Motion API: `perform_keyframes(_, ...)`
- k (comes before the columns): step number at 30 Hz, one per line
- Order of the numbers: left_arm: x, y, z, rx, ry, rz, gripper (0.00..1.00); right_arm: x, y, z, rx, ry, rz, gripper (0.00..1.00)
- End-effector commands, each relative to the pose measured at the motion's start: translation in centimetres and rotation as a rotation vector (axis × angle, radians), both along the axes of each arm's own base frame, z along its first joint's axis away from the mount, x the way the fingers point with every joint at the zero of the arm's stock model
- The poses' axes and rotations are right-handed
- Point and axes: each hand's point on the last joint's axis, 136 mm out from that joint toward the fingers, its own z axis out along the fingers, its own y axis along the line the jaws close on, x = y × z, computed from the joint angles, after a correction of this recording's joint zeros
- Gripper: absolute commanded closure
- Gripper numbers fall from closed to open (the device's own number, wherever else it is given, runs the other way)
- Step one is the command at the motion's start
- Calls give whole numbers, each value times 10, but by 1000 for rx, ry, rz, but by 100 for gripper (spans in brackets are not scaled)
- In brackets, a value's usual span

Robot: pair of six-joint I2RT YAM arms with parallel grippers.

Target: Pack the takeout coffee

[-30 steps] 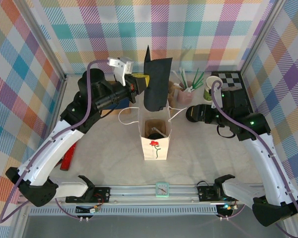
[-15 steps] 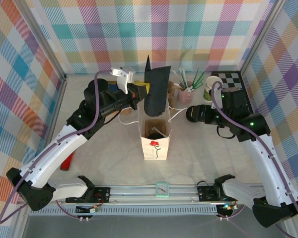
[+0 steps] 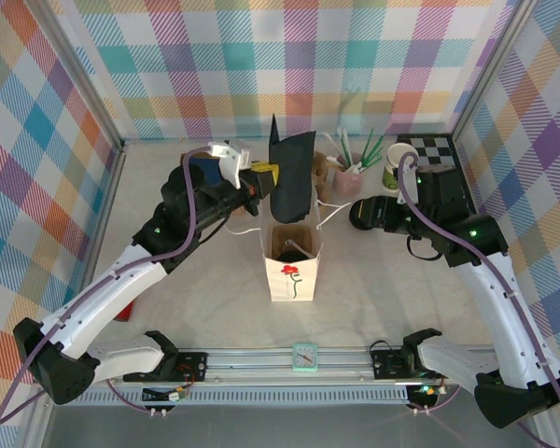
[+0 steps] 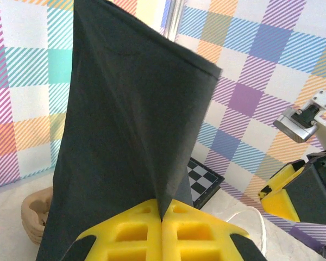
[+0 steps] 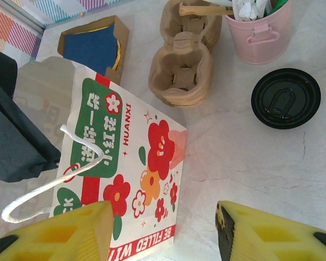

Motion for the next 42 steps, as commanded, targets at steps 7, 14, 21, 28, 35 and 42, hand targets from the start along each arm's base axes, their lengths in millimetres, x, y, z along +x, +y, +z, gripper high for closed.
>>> perform_keyframes(7,-20,3,21,-104,-90,-49,100,0,2,2,27,-12,7,47)
perform_keyframes(14,-33,3,24,-139,-74,-80,100,1,4,3,34,-13,11,47)
perform_keyframes(21,-31,2,4,-146,-34,-72,100,0,4,2,38,-12,10,47)
perform_keyframes(28,-26,-1,-12,-145,-12,-66,100,-1,3,3,36,-14,8,47)
perform_keyframes(35,-21,-3,-24,-133,0,-53,100,0,4,2,39,-13,11,47)
perform_keyframes(42,-14,-2,-38,-111,-6,-21,100,-1,3,2,36,-16,9,47)
